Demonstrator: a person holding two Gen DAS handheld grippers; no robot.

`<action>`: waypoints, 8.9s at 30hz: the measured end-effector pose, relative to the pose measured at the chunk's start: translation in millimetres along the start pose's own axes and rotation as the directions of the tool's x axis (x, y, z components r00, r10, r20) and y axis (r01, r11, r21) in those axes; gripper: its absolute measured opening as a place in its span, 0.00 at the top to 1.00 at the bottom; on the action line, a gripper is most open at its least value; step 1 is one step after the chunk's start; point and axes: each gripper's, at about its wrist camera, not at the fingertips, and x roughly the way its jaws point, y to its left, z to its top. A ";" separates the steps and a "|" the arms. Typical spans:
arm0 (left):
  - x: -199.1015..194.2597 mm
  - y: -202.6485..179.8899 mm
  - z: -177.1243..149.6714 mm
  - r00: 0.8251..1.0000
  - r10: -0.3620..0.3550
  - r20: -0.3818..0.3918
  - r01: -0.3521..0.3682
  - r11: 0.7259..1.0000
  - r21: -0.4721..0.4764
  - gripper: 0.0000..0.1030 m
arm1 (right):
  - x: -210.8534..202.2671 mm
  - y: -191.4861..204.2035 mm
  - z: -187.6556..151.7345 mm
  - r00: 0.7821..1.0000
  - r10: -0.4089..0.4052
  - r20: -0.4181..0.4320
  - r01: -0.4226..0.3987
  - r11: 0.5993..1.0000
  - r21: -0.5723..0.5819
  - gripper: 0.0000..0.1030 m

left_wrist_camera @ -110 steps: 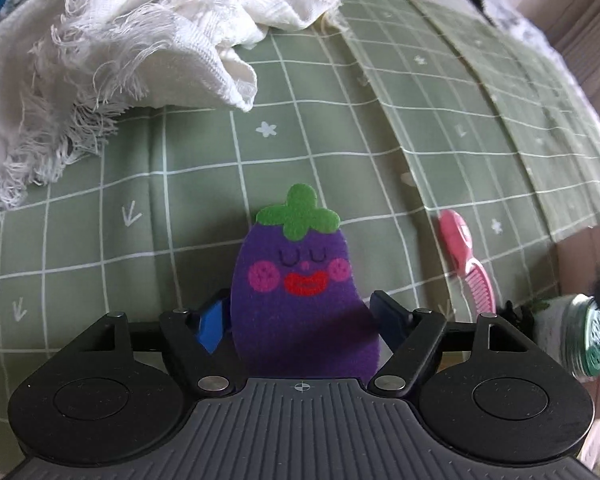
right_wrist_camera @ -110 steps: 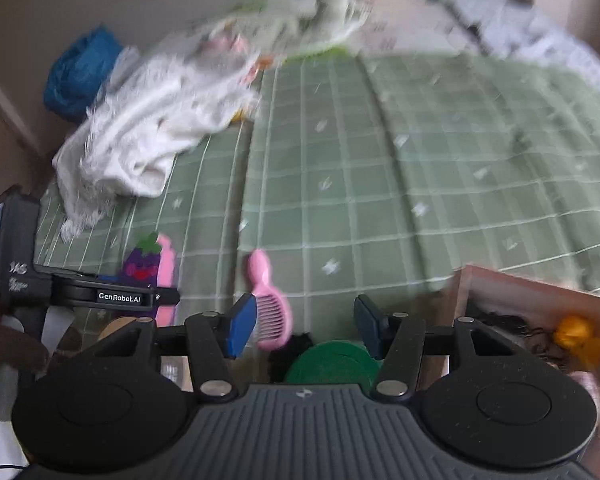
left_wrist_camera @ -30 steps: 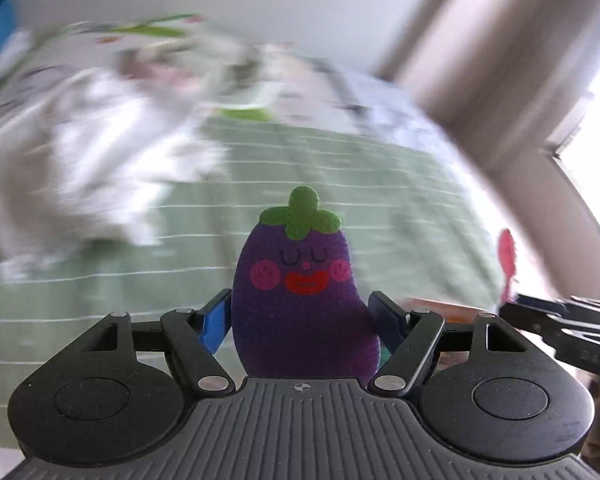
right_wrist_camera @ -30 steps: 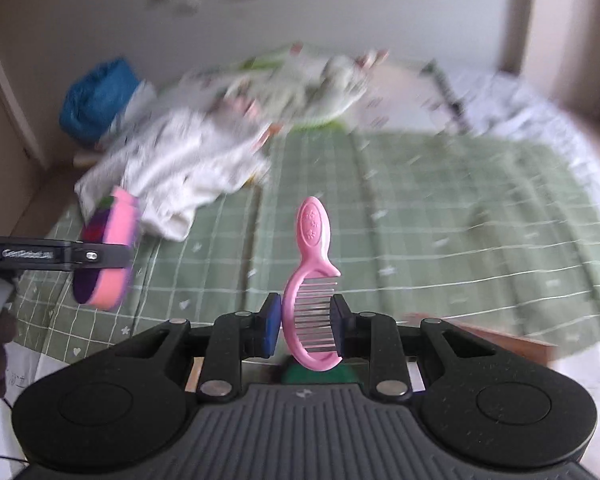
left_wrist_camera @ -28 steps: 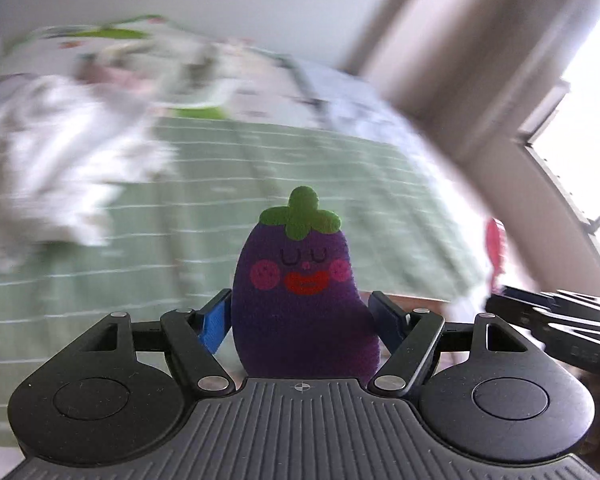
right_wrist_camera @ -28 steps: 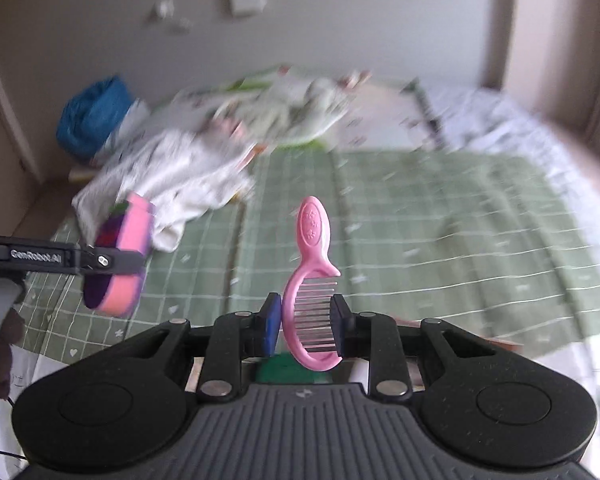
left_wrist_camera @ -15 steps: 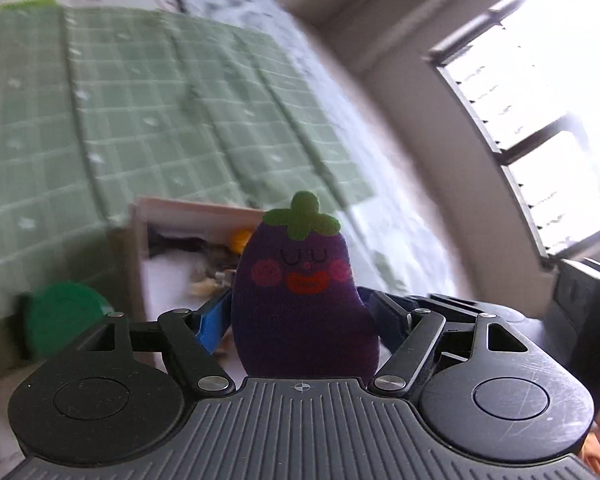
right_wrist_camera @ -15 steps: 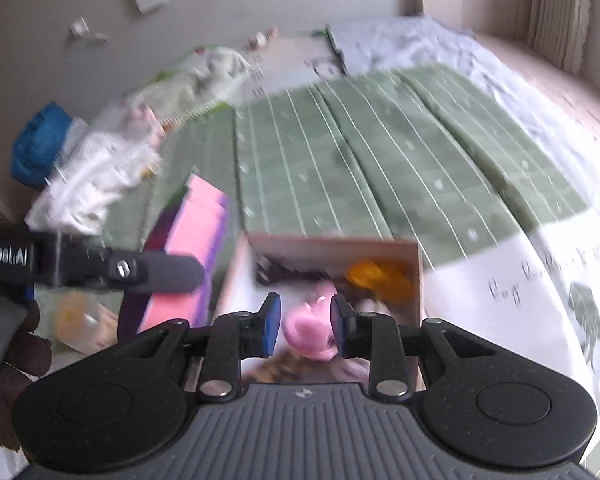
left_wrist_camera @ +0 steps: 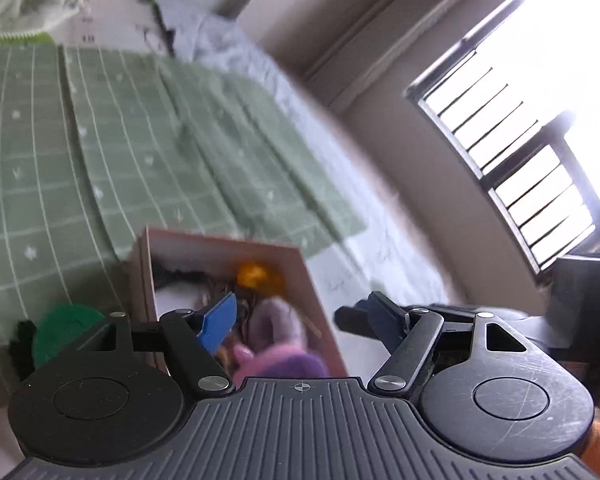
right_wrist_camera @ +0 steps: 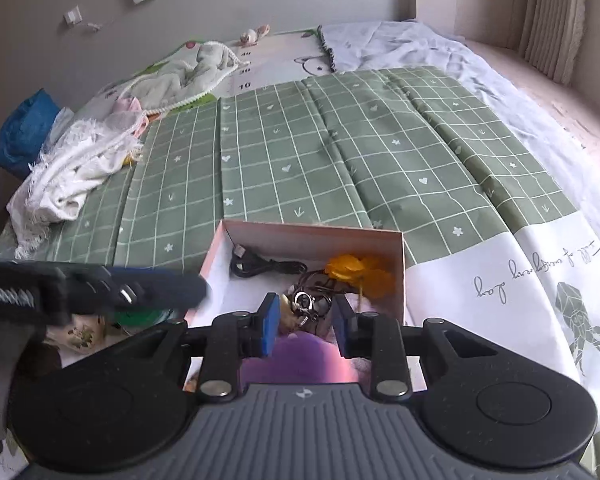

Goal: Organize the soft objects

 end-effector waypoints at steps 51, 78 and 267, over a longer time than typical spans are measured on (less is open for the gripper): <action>-174.4 135.6 -127.7 0.915 0.339 -0.219 -0.350 0.937 -0.011 0.26 | 2.1 286.7 -209.8 0.971 0.222 -0.093 -0.173 0.372 -0.912 0.96; -85.3 81.8 -170.1 0.790 0.469 -0.395 -0.411 0.883 0.226 0.36 | 13.3 165.1 -200.4 0.997 0.020 0.079 0.035 0.777 -0.628 0.56; 15.9 -45.8 -306.9 0.843 0.476 0.250 -0.536 0.773 0.338 0.48 | -6.4 -3.9 -310.4 0.930 -0.214 0.299 0.183 0.975 0.127 0.00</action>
